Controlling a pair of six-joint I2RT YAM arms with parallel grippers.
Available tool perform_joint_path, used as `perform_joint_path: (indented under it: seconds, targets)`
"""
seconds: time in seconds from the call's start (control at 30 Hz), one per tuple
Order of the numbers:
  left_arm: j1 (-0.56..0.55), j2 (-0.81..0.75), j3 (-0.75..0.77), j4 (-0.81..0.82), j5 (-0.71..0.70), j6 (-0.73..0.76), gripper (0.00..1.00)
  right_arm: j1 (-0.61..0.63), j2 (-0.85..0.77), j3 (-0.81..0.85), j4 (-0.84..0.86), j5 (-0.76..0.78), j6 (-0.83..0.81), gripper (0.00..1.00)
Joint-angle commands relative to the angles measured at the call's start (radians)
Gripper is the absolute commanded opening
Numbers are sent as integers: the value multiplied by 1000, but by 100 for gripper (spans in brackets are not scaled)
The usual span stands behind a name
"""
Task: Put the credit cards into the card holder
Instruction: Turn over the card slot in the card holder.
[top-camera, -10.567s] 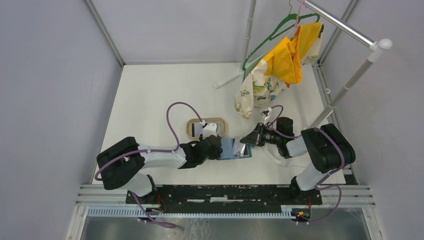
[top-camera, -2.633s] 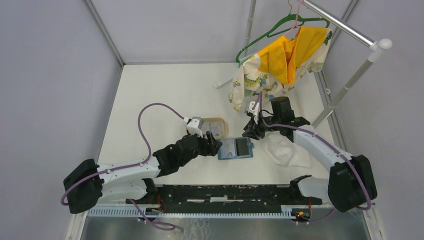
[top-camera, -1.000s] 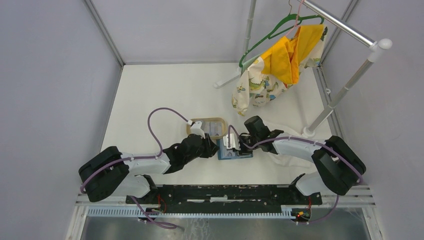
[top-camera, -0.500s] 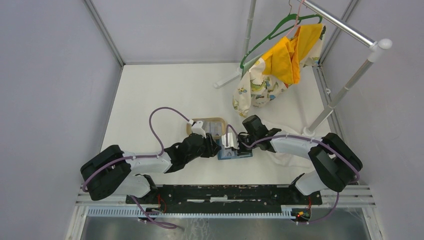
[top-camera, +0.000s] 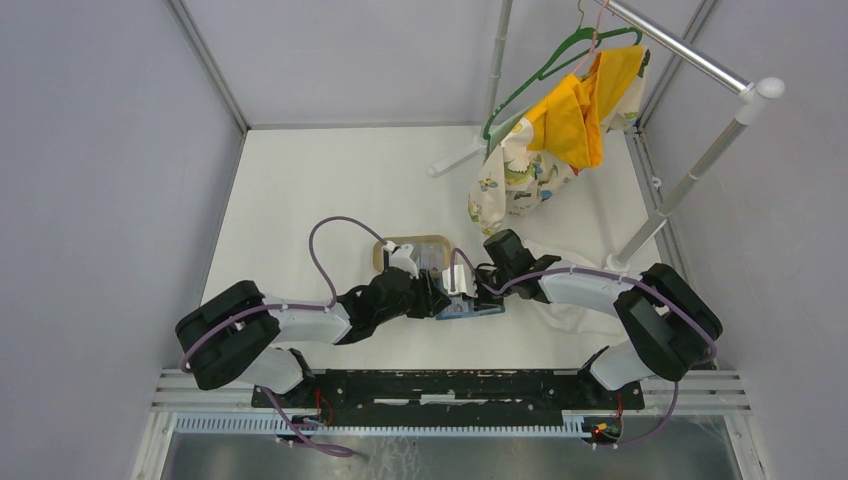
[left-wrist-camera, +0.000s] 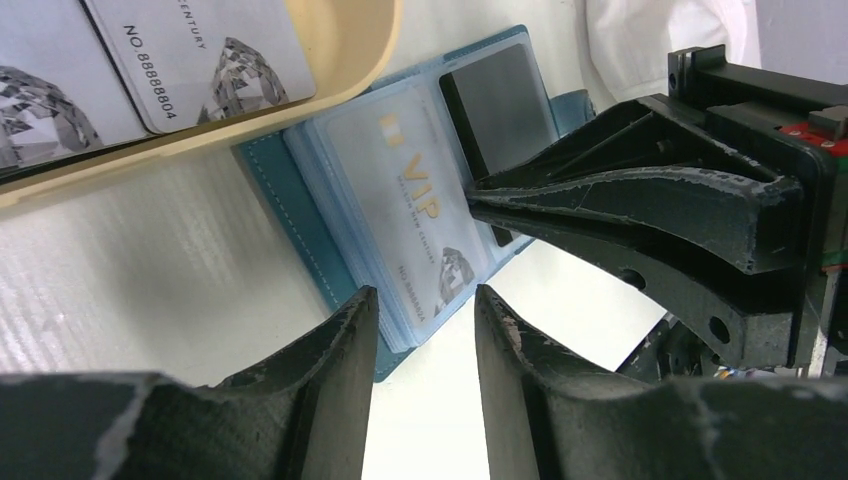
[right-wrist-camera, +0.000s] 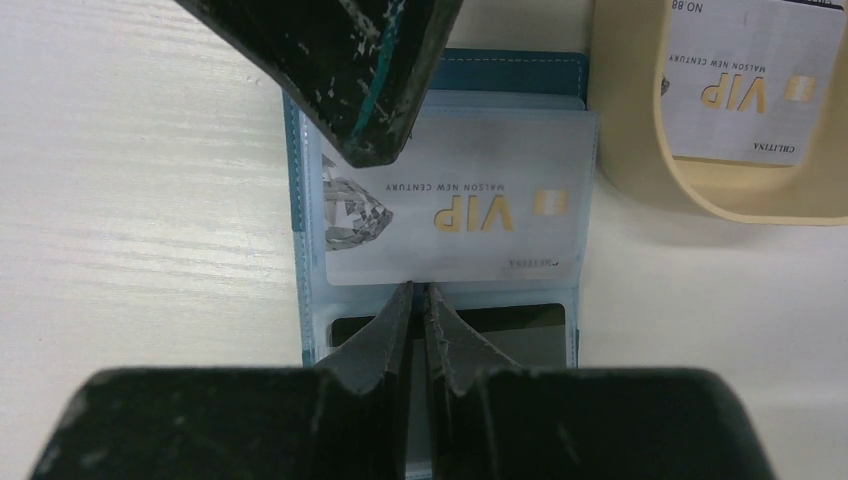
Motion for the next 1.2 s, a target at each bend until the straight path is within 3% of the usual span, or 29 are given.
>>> perform_joint_path:
  seconds: [0.0,0.67,1.17]
  targets:
    - [3,26,33,100,33,-56,47,5,19,20,-23,21,-1,12]
    - [2,73,46,141,76,-93,49,5,5,22,-27,5,5,13]
    - [14,55,7,282,146,-156,49,5,-37,20,-23,-47,18,13]
